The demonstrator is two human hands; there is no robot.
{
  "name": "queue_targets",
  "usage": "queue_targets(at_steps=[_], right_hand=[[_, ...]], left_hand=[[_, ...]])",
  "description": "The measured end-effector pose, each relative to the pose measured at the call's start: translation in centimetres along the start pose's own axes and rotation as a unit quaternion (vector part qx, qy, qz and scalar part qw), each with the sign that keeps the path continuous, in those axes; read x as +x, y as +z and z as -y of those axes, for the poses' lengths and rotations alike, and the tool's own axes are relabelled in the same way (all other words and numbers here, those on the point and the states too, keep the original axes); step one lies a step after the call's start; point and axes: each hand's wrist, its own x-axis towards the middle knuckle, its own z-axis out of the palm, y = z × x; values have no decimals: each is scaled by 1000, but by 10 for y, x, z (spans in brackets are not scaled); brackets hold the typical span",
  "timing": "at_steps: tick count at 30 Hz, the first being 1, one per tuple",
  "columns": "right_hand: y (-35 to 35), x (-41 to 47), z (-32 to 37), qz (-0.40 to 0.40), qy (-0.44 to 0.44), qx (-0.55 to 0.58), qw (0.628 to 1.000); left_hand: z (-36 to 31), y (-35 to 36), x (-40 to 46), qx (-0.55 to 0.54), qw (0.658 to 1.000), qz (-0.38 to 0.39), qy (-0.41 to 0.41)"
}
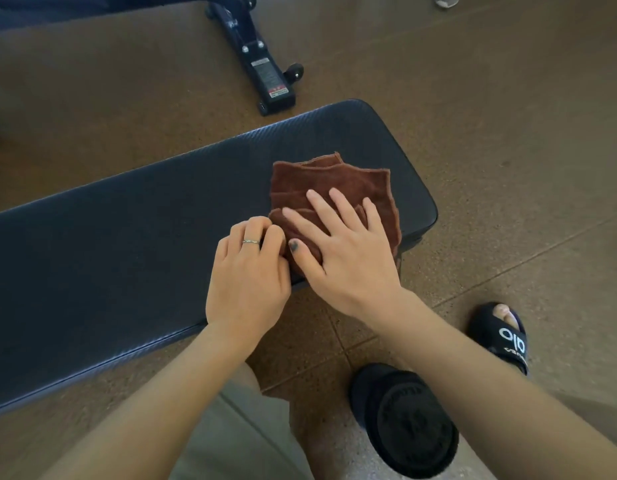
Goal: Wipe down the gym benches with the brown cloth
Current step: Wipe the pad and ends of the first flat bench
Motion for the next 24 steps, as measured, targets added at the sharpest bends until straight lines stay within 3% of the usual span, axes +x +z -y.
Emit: queue_targets(at_steps=[3,6,9,13,18,24], right_hand=[[-2,50,-13,-12,-11,-15,1000],[-12,110,-25,2,34,-12,999],[-7,117,-14,-13,53,-15,998],[5,73,16,12,-81,19,996],[2,113,9,14,-129,-7,991],[-25,172,-60,-11,-1,-32,999]], left_hand=[[0,-2,2,-12,1000,-3,6],[-1,-2,2,-16,1000,-11,10],[0,0,2,-11,1000,-19,12],[-3,2,0,0,999,-34,-8],[-1,1,1,-5,999,-43,9],[0,4,1,-4,999,-49,13]])
